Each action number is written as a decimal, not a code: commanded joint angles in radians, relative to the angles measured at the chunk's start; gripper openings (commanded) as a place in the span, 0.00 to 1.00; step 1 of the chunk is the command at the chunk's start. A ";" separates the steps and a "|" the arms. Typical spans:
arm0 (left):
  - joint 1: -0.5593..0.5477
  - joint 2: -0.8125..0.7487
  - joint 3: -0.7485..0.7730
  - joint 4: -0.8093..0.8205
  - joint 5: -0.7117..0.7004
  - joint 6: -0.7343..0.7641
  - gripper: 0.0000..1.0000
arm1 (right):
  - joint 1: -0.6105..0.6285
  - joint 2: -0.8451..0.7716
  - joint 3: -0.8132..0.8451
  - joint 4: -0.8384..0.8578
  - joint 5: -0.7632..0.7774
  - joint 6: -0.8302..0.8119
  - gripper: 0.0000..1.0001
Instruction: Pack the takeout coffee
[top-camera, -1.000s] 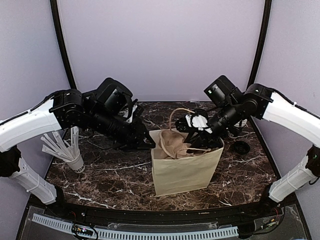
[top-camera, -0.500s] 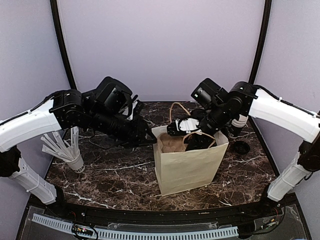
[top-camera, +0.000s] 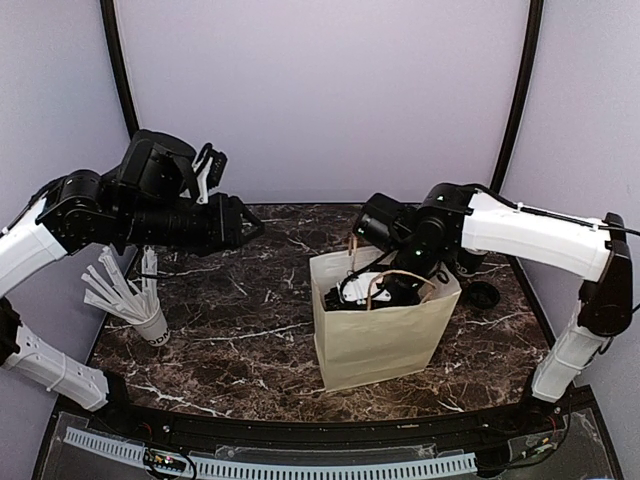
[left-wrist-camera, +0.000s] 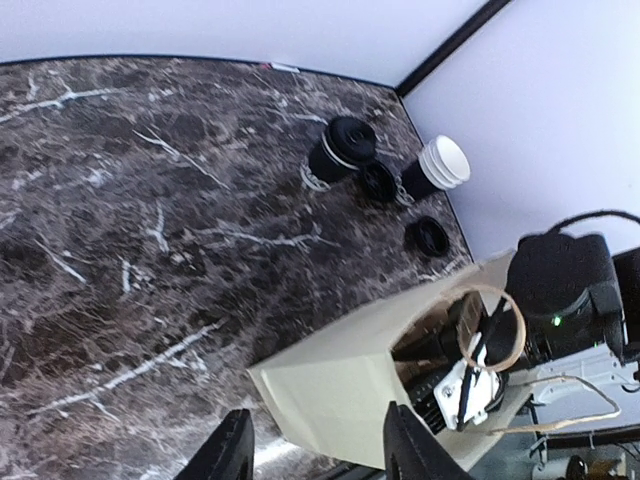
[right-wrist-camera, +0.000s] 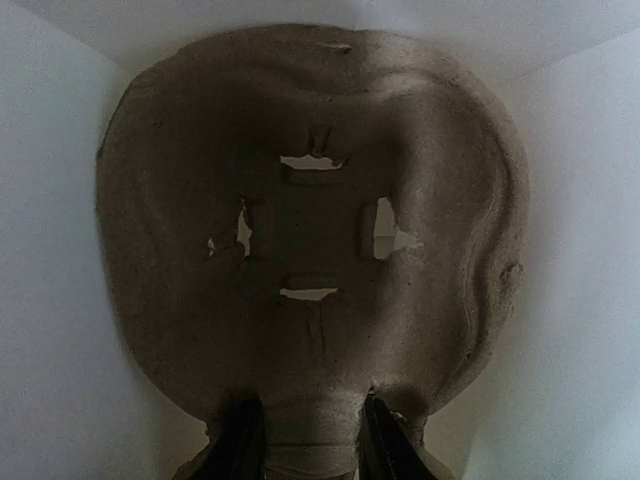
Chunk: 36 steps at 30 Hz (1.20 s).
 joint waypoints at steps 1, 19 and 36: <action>0.080 -0.066 -0.058 0.016 -0.130 0.146 0.48 | 0.021 0.026 -0.028 -0.030 0.040 0.040 0.30; 0.358 0.049 -0.280 0.465 -0.065 0.521 0.56 | 0.023 0.125 -0.109 0.050 0.105 0.134 0.34; 0.446 0.047 -0.440 0.627 0.096 0.514 0.57 | 0.024 0.151 -0.233 0.282 0.016 0.172 0.34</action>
